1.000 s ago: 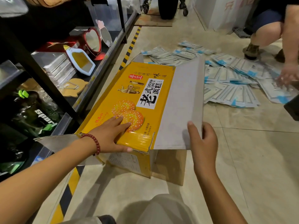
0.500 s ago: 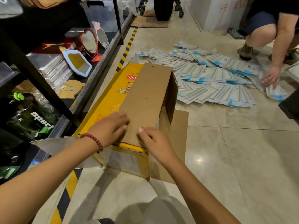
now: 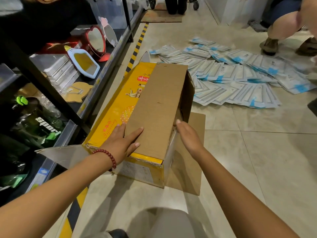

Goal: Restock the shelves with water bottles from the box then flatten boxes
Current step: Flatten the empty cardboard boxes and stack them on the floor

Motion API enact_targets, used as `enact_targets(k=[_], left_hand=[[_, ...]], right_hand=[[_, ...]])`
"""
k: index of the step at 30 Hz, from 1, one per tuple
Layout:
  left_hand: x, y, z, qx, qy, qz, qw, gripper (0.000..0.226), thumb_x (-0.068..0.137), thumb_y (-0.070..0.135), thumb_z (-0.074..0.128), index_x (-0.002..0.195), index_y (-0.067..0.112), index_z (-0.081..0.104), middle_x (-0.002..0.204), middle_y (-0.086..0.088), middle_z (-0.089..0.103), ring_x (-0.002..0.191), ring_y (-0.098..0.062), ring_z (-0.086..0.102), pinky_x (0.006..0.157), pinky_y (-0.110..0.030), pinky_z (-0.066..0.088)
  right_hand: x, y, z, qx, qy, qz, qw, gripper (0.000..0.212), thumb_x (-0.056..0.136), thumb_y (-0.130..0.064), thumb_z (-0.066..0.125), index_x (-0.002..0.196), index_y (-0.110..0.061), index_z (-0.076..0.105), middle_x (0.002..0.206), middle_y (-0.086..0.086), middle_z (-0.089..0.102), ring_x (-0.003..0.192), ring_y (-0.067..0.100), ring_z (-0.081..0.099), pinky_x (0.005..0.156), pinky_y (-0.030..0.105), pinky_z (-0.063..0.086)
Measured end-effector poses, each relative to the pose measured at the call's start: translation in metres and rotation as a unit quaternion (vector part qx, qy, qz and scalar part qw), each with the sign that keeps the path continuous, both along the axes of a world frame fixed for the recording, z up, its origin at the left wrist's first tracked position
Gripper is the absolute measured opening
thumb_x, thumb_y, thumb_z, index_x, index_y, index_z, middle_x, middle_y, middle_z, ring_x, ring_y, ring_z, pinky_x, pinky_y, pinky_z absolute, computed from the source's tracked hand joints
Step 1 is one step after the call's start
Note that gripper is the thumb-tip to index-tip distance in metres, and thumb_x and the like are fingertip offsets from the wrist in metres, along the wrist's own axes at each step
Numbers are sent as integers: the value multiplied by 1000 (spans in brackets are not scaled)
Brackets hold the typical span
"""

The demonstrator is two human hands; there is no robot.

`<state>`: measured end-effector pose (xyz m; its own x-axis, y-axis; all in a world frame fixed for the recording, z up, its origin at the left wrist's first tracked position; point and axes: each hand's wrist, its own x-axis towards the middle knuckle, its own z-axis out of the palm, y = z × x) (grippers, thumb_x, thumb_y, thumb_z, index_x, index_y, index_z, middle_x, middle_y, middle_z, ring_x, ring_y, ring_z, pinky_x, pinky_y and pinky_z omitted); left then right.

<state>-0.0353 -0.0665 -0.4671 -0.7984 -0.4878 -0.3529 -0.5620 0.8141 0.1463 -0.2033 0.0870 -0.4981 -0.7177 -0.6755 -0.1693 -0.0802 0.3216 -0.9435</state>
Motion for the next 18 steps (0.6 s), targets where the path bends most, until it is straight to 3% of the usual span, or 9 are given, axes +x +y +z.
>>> enact_targets(k=[3, 6, 8, 11, 13, 15, 18], left_hand=[[0, 0, -2, 7, 8, 6, 1000, 56, 99, 45, 27, 148, 42, -1, 158, -13, -10, 145, -29, -12, 117, -40, 5], [-1, 0, -1, 12, 18, 14, 1000, 56, 99, 45, 29, 147, 43, 1, 158, -12, -9, 145, -29, -11, 117, -40, 6], [-2, 0, -2, 10, 21, 17, 1000, 56, 99, 45, 29, 148, 43, 2, 158, -11, -9, 145, -29, -10, 117, -40, 6], [-4, 1, -2, 15, 24, 19, 999, 56, 99, 45, 29, 148, 42, 2, 158, -12, -9, 145, -29, -10, 117, -41, 6], [-5, 3, -2, 10, 22, 20, 1000, 56, 99, 44, 29, 148, 42, 3, 158, -12, -9, 145, -30, -10, 117, -40, 6], [-7, 4, -1, 4, 19, 18, 1000, 55, 100, 43, 30, 148, 42, 3, 158, -13, -8, 145, -31, -10, 117, -40, 6], [-8, 4, 3, 17, 15, 20, 1000, 56, 100, 42, 31, 148, 42, 5, 158, -13, -8, 145, -31, -9, 117, -40, 7]], right_hand=[[-2, 25, -8, 10, 29, -73, 997, 42, 101, -40, 31, 99, -13, 63, 96, 4, 60, 82, 0, 51, 67, 16, 38], [-6, 59, -14, 69, 42, -104, 991, 57, 101, -44, 30, 96, 1, 65, 96, 18, 63, 82, 16, 57, 65, 22, 39], [-9, 79, -13, 136, 46, -89, 986, 66, 99, -49, 28, 93, 4, 68, 93, 17, 65, 88, 25, 60, 66, 29, 40], [-16, 105, -7, 224, -65, 36, 972, 82, 87, -70, 22, 78, -6, 72, 79, 7, 68, 75, 18, 64, 72, 27, 44], [-16, 114, -2, 310, -176, 173, 918, 87, 77, -79, 17, 80, -11, 71, 74, 5, 69, 65, 14, 64, 73, 26, 45], [-16, 112, -3, 367, -186, 240, 879, 83, 80, -79, 15, 88, -16, 69, 78, 1, 69, 68, 13, 65, 80, 31, 46], [-19, 88, -3, 308, -82, 155, 935, 67, 92, -66, 23, 106, -15, 65, 92, 1, 69, 81, 15, 65, 84, 34, 48]])
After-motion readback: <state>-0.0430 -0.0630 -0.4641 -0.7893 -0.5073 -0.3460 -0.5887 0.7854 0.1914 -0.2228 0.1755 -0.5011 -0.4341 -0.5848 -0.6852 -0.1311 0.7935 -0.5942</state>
